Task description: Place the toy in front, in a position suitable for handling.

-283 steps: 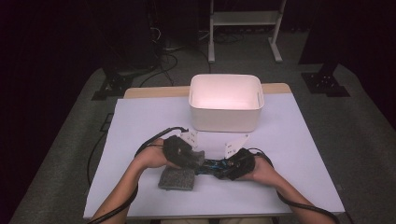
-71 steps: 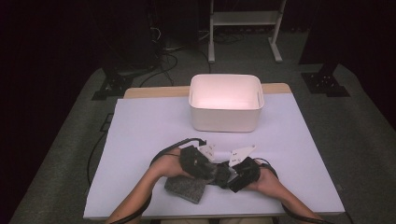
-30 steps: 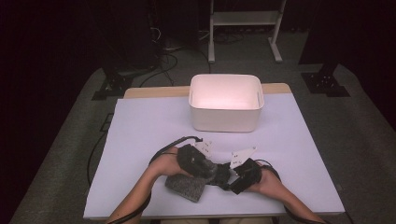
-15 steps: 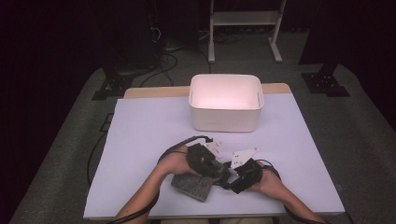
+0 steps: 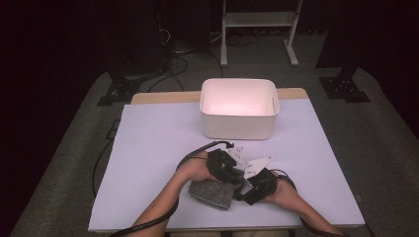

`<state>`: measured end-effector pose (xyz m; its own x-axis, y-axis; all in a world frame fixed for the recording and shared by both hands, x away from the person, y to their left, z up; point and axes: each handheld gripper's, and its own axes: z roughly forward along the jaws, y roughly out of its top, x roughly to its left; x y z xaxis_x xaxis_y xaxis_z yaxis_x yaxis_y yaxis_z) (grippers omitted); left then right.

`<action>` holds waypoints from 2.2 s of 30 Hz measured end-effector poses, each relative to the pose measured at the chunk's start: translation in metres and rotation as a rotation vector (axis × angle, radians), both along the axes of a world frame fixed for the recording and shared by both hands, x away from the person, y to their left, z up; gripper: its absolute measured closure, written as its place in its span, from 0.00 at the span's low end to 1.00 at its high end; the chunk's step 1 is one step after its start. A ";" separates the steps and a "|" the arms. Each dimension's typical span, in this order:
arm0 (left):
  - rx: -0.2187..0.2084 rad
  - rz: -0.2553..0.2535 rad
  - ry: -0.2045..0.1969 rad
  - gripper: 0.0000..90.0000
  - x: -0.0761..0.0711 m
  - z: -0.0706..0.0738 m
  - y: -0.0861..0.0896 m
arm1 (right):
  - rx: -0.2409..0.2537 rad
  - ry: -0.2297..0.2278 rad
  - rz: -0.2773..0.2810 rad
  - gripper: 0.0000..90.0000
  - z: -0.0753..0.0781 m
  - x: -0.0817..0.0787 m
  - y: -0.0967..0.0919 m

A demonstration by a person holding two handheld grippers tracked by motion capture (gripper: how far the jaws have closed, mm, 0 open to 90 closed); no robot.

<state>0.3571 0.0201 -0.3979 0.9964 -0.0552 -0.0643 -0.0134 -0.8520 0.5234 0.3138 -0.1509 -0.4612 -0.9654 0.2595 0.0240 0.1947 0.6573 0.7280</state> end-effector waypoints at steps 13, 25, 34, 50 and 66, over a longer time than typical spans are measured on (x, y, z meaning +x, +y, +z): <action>0.006 0.130 0.002 0.85 -0.002 0.005 0.071 | 0.024 0.006 -0.006 0.27 0.002 0.000 0.000; 0.019 0.191 0.011 0.84 -0.005 0.003 0.110 | 0.030 0.010 -0.007 0.27 0.003 0.001 0.000; 0.015 0.189 0.032 0.84 -0.002 0.002 0.104 | 0.046 0.033 -0.021 0.27 0.002 0.001 -0.001; 0.006 -0.011 0.029 0.84 -0.004 0.003 0.009 | 0.038 0.022 -0.022 0.27 0.003 -0.001 0.001; 0.024 0.002 0.031 0.83 -0.005 0.003 0.025 | 0.014 0.008 -0.005 0.27 0.000 0.000 0.001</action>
